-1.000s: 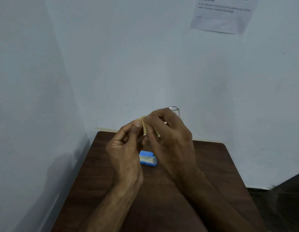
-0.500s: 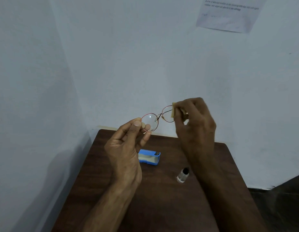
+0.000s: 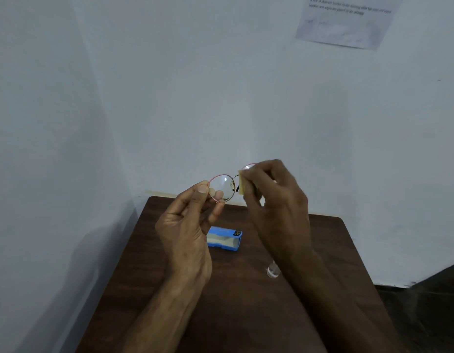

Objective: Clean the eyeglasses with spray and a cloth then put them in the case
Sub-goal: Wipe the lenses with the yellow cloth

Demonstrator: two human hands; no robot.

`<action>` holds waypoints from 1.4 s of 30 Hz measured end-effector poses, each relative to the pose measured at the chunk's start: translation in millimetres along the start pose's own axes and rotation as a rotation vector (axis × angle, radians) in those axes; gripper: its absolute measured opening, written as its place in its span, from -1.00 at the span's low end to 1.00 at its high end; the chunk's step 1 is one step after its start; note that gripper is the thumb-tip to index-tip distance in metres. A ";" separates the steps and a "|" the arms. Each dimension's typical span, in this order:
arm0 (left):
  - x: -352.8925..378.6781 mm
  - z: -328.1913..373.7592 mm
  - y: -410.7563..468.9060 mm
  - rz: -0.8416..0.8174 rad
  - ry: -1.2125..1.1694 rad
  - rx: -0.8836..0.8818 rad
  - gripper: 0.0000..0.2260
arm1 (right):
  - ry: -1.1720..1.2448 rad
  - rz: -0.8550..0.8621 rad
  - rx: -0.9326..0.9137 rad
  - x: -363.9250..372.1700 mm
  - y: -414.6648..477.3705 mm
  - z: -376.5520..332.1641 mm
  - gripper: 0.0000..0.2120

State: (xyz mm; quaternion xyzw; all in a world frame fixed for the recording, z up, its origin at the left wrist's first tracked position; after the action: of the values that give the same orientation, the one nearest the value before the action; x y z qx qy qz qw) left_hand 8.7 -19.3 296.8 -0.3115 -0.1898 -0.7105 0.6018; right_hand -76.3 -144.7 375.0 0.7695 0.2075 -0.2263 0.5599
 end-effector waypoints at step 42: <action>15.1 -3.9 -24.9 -0.014 0.008 0.024 -0.75 | 0.076 0.119 0.098 -36.5 7.2 43.2 -0.90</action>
State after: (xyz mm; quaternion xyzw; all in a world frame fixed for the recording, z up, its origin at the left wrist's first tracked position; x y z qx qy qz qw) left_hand -17.7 -27.8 306.6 -0.2999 -0.1979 -0.7136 0.6014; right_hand -106.9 -190.5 390.1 0.8150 0.1712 -0.1731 0.5259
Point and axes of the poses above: each hand's wrist, its own y-axis towards the middle knuckle, its own x-axis out of the palm, z = x × y, the point moved 6 cm from there along y, towards the middle knuckle, and after that the axes turned 1 degree about -x, right-handed, at the moved point
